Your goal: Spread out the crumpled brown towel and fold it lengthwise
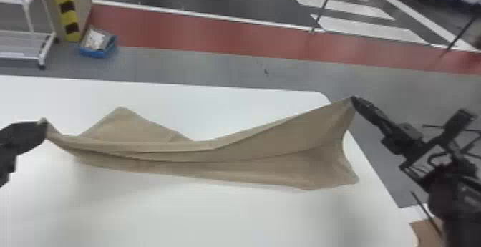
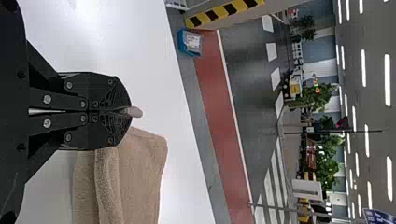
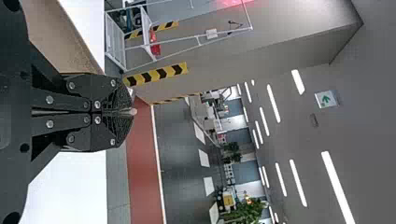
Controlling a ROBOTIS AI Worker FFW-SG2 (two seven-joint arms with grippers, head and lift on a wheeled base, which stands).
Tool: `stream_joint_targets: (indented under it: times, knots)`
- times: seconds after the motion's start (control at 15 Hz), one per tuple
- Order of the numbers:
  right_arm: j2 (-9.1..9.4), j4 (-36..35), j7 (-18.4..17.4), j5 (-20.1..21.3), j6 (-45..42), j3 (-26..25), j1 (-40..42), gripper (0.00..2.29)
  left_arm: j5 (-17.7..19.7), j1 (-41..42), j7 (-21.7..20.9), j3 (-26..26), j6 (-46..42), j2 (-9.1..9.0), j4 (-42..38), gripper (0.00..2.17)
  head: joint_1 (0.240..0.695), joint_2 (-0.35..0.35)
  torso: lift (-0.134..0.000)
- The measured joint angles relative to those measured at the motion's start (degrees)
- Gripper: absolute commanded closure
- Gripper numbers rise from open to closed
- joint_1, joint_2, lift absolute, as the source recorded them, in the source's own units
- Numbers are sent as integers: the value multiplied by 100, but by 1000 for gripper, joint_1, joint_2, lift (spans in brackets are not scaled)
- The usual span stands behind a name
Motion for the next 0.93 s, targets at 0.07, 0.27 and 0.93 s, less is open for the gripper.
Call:
stream_joint_targets:
  times: [0.07,0.27,0.93]
  knots:
    - [75,119,-80,154,-80,164,-180,1332,9,-185,11,-51,0,-1,175,1180,695,-269,-124]
    - [189,1375,-238,787,-748,653,-1380,1332,96,-1292,134,-243,-108,1,1288,1180,655,-208,-124]
    - [40,4125,-293,1812,-2040,919,-4599,1332,1307,-4117,223,-257,-1727,2,4317,1177,366,-124,-124]
